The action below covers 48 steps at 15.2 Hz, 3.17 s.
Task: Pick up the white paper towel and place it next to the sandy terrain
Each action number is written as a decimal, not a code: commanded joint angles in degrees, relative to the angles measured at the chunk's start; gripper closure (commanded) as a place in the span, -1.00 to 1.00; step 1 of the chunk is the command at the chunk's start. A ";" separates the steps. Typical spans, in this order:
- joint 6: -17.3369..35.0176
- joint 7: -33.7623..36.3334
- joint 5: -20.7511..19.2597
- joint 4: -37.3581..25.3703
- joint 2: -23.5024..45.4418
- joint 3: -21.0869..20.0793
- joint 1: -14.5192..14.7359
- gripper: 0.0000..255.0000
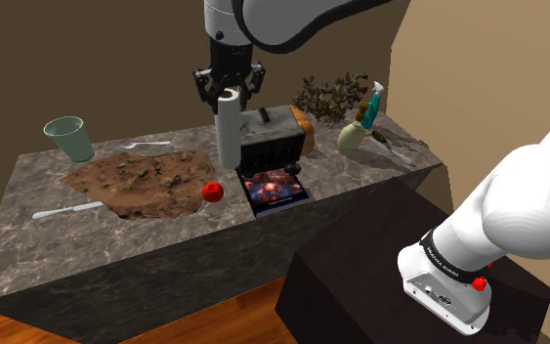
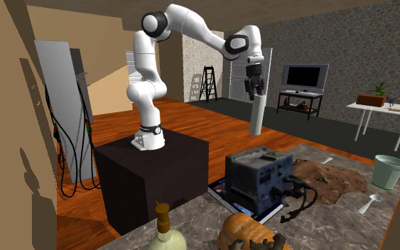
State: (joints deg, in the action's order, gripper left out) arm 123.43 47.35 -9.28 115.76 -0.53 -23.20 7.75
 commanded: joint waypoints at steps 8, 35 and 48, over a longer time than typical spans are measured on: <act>6.34 2.18 -2.16 4.11 2.63 -0.02 0.08 1.00; 23.70 12.95 -14.90 10.33 15.91 3.10 2.03 1.00; 30.62 19.74 -22.97 9.71 24.26 7.62 5.20 1.00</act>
State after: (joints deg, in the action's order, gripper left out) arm 153.51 66.38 -31.59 125.48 23.14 -15.97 12.55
